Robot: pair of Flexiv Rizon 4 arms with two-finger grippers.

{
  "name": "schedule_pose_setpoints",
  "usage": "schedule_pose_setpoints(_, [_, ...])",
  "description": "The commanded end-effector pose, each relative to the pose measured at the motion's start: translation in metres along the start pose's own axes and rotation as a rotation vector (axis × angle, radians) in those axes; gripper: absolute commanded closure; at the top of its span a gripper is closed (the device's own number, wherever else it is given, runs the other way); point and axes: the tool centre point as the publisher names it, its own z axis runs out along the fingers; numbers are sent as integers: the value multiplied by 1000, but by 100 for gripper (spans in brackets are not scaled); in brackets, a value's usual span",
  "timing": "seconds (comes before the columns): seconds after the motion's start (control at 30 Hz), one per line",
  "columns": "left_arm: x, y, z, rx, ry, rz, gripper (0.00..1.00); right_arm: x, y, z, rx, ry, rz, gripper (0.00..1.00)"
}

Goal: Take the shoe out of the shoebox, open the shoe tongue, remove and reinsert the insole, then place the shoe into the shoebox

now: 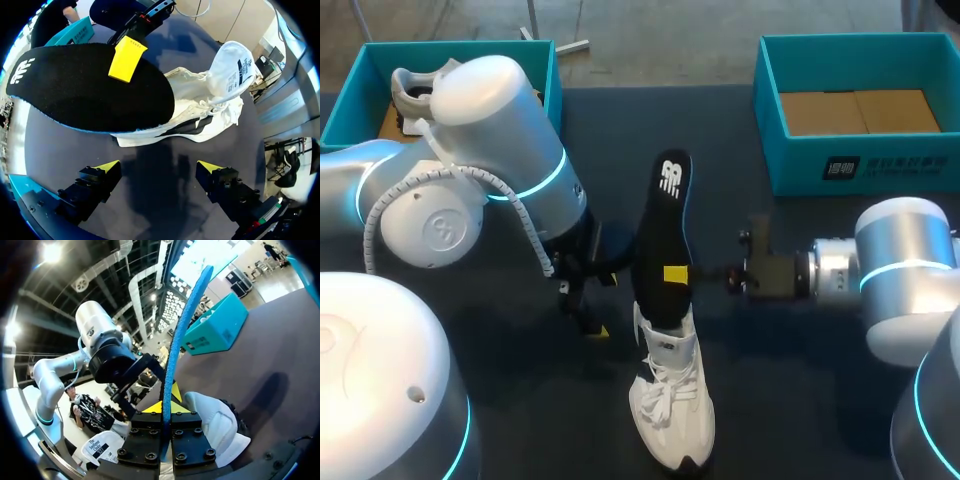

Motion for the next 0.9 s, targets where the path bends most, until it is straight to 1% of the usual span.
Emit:
schedule_pose_setpoints(0.03, [0,0,0,-2,-1,-1,0,-9,-2,-1,27,56,8,100])
schedule_pose_setpoints(0.2, [0,0,0,-2,-1,-1,0,-9,-9,-4,21,62,10,100])
schedule_pose_setpoints(0.4, [0,0,0,-2,-1,-1,0,-5,-20,-2,16,70,7,100])
schedule_pose_setpoints(0.47, [0,0,0,-2,-1,-1,0,-4,-23,-1,4,71,7,100])
schedule_pose_setpoints(0.9, [0,0,0,-2,-1,-1,0,-3,-23,-1,3,71,6,100])
